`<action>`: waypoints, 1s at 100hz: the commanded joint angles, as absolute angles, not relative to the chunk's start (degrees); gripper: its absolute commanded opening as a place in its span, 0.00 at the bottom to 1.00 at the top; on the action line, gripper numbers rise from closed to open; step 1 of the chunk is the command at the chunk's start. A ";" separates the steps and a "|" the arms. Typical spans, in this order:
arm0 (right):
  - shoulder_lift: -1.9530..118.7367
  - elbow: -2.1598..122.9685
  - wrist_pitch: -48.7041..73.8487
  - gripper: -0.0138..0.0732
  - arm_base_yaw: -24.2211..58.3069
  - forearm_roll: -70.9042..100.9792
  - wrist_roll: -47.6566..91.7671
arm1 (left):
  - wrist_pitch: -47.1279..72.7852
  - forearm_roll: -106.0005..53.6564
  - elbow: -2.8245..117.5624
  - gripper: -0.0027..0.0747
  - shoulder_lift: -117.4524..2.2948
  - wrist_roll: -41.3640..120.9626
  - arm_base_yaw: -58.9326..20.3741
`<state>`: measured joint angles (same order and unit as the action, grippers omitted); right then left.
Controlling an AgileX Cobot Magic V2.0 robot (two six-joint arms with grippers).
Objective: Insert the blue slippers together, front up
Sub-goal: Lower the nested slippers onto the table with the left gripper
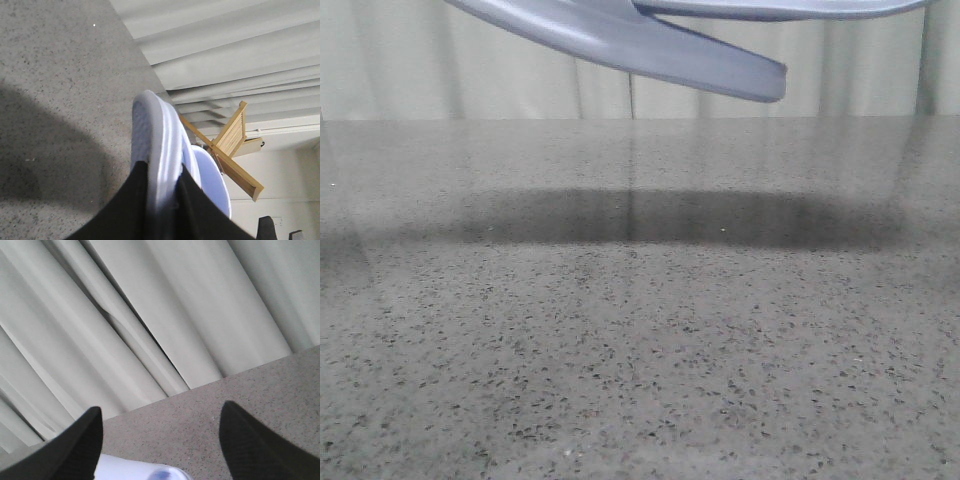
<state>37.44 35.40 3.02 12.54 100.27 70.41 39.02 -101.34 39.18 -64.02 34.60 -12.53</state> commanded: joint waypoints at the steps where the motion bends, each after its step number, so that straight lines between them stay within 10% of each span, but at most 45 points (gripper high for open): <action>1: 37.02 37.48 5.64 0.65 12.59 99.59 71.46 | 43.27 -106.60 41.11 0.07 -65.52 34.67 -13.04; 100: 37.02 37.36 7.67 0.65 12.59 99.59 71.46 | 45.02 -106.61 41.11 0.07 -79.12 45.33 -13.04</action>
<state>37.44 35.40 6.27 12.54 100.06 70.50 40.84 -101.94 39.22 -80.57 43.70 -12.53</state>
